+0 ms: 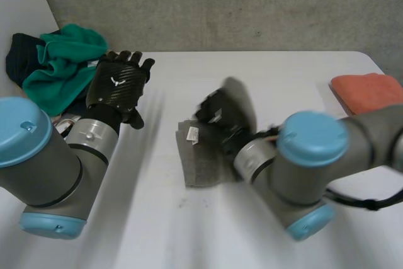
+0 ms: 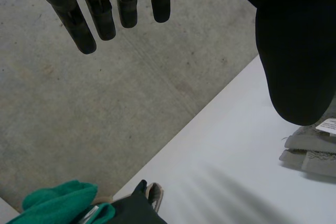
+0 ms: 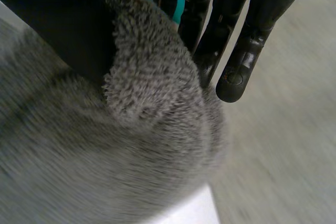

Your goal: Fold the laundry.

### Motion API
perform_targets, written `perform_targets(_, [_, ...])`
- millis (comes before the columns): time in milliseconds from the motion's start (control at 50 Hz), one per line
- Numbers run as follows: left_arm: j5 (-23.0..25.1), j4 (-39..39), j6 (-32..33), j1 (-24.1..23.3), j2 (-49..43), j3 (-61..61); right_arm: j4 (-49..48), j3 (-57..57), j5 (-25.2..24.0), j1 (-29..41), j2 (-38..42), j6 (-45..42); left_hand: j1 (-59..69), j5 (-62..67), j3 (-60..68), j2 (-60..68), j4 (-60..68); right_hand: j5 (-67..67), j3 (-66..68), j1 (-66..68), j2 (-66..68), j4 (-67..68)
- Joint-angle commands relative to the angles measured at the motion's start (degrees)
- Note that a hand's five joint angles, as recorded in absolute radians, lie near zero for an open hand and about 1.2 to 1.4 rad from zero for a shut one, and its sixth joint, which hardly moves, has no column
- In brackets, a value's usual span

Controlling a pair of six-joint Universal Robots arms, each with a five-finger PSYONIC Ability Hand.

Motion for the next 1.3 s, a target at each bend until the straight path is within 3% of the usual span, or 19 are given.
perform_targets(20, [-0.19,-0.16,-0.1,0.32,-0.34,-0.76,4.8,-2.54,-3.05,4.08,6.73,-1.7,-0.73,-2.59,-2.12,-1.59,-1.55,-55.95,-57.22,-39.61,-55.24,-57.6])
perform_targets(100, [-0.2,0.02,-0.19,0.41,-0.51,-0.15,5.51,-2.37,-2.96,3.04,4.37,4.88,-0.73,-2.59,-2.12,-1.59,-1.55,-55.95,-57.22,-39.61,-55.24,-57.6])
perform_targets(200, [-0.46,0.19,-0.54,-0.47,-1.04,4.06,6.12,-1.58,-2.17,-5.13,-6.87,30.52,-0.35,-2.21,-1.74,-1.21,-1.16,-55.95,-57.22,-39.61,-55.24,-57.6])
perform_targets(260, [-0.55,0.11,-1.68,-1.78,-2.53,7.05,8.04,-0.7,-2.69,-8.46,-11.18,41.76,0.49,-1.37,-0.9,-0.37,-0.33,-55.95,-57.22,-39.61,-55.24,-57.6])
perform_targets(300, [-0.46,-0.25,-3.7,-3.89,-4.2,10.65,10.15,-0.96,-2.96,-9.79,-11.81,44.35,1.5,-0.35,0.12,0.64,0.69,-55.95,-57.22,-39.61,-55.24,-57.6])
perform_targets(400, [-0.2,-3.93,-8.45,-7.58,-10.34,19.36,18.33,-3.85,-3.14,-12.0,-10.59,43.48,1.5,-0.35,0.12,0.64,0.69,-55.95,-57.22,-39.61,-55.24,-57.6])
perform_targets(500, [1.38,-11.13,-11.09,-9.96,-20.35,30.67,24.13,-10.87,-2.0,-11.82,-3.48,43.04,1.5,-0.35,0.12,0.64,0.69,-55.95,-57.22,-39.61,-55.24,-57.6])
perform_targets(680, [0.78,-24.04,-11.0,-10.23,-33.98,42.92,31.08,-19.76,-0.59,-10.94,5.93,43.57,1.67,-0.19,0.28,0.81,0.85,-55.95,-57.22,-39.61,-55.24,-57.6])
perform_targets(820, [-5.64,-28.55,-10.48,-10.57,-34.09,37.22,33.37,-23.37,0.82,-8.4,10.77,42.34,2.67,0.82,1.29,1.81,1.86,-55.95,-57.22,-39.61,-55.24,-57.6])
perform_targets(1000, [-7.49,-27.67,-7.23,-11.72,-30.4,31.06,33.72,-24.69,2.83,-7.34,14.64,33.22,2.85,0.99,1.46,1.99,2.03,-55.95,-57.22,-39.61,-55.24,-57.6])
perform_targets(1120, [-7.05,-28.02,-6.0,-12.86,-29.26,31.15,33.81,-24.26,4.6,-7.25,12.37,29.25,2.51,0.66,1.13,1.65,1.7,-55.95,-57.22,-39.61,-55.24,-57.6])
perform_targets(1180, [-6.7,-27.41,-5.91,-12.69,-25.75,30.88,32.06,-20.92,4.34,-7.51,6.22,29.68,1.84,-0.02,0.45,0.98,1.03,-55.95,-57.22,-39.61,-55.24,-57.6])
perform_targets(1300, [-4.6,-24.87,-6.26,-11.11,-17.85,30.27,17.49,-4.51,4.16,-7.78,-6.43,29.24,1.5,-0.35,0.12,0.64,0.69,-55.95,-57.22,-39.61,-55.24,-57.6])
